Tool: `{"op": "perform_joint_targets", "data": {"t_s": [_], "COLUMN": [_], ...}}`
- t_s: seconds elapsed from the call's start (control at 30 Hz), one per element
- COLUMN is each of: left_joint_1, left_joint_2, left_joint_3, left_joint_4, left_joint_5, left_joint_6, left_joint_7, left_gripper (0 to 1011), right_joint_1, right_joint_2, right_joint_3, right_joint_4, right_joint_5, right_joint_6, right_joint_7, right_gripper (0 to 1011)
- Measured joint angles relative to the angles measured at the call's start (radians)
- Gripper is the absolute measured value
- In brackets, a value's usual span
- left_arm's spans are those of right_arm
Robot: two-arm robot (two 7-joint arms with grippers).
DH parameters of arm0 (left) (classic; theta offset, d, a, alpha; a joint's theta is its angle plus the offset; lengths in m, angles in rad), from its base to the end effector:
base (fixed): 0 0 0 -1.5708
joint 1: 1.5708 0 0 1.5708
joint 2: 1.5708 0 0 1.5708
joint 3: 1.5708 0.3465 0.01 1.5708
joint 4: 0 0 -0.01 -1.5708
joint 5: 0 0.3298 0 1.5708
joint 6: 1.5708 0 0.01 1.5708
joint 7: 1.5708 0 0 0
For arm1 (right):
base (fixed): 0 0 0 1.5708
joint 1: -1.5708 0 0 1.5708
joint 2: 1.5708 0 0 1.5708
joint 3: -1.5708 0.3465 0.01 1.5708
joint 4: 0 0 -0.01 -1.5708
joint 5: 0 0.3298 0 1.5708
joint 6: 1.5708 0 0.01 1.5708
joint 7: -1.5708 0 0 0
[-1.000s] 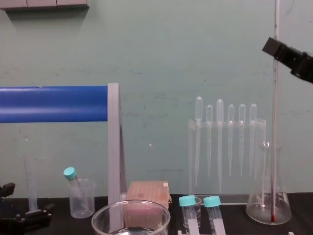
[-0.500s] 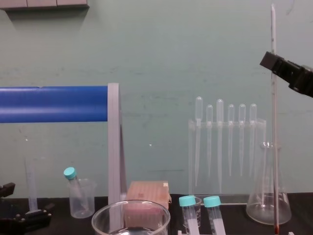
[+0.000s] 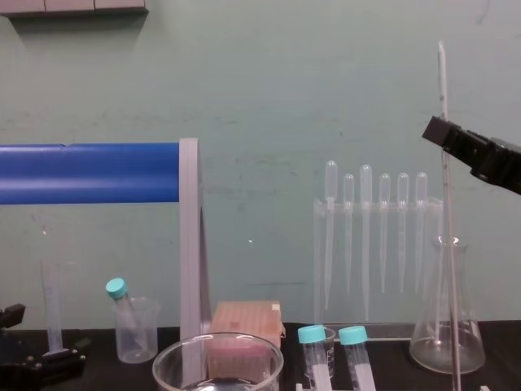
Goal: Hold the thermometer with one hand and immerse one end into the beaker, then reinsert it into the test tube rack.
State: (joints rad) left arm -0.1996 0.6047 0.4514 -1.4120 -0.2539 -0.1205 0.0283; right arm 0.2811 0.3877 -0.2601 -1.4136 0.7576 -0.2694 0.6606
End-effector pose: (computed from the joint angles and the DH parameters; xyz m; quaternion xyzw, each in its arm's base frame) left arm 0.3872 0.1092 -0.3518 0.1415 -0.1325 0.5799 0.7913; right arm 0.4336 -0.0738 -0.3017 0.2129 -0.0452 -0.3674 0.9042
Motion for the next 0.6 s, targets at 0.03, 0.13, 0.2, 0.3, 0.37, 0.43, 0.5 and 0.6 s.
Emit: {"op": "perform_joint_targets", "data": {"t_s": [0.03, 0.13, 0.2, 0.3, 0.37, 0.43, 0.5, 0.6], "left_joint_1": [0.000, 0.000, 0.000, 0.000, 0.000, 0.000, 0.000, 0.000], "left_joint_2": [0.000, 0.000, 0.000, 0.000, 0.000, 0.000, 0.000, 0.000], "left_joint_3": [0.000, 0.000, 0.000, 0.000, 0.000, 0.000, 0.000, 0.000], "left_joint_4": [0.000, 0.000, 0.000, 0.000, 0.000, 0.000, 0.000, 0.000], "left_joint_5": [0.000, 0.000, 0.000, 0.000, 0.000, 0.000, 0.000, 0.000], "left_joint_6": [0.000, 0.000, 0.000, 0.000, 0.000, 0.000, 0.000, 0.000], "left_joint_7": [0.000, 0.000, 0.000, 0.000, 0.000, 0.000, 0.000, 0.000], "left_gripper": [1008, 1008, 1008, 1008, 1008, 1008, 1008, 1008], "right_joint_1": [0.001, 0.002, 0.002, 0.003, 0.003, 0.003, 0.004, 0.007], "right_joint_2": [0.000, 0.002, 0.004, 0.006, 0.007, 0.009, 0.010, 0.012], "right_joint_3": [-0.001, -0.004, -0.007, -0.010, -0.012, -0.016, -0.019, -0.024], "right_joint_4": [0.002, 0.009, 0.014, 0.020, 0.022, 0.026, 0.030, 0.038], "right_joint_5": [0.000, -0.002, -0.003, -0.004, -0.004, -0.005, -0.005, -0.010], "right_joint_6": [0.000, 0.000, 0.001, 0.005, 0.007, 0.011, 0.013, 0.016], "right_joint_7": [0.001, 0.004, 0.006, 0.009, 0.010, 0.013, 0.016, 0.019], "right_gripper": [56, 56, 56, 56, 56, 56, 56, 56]}}
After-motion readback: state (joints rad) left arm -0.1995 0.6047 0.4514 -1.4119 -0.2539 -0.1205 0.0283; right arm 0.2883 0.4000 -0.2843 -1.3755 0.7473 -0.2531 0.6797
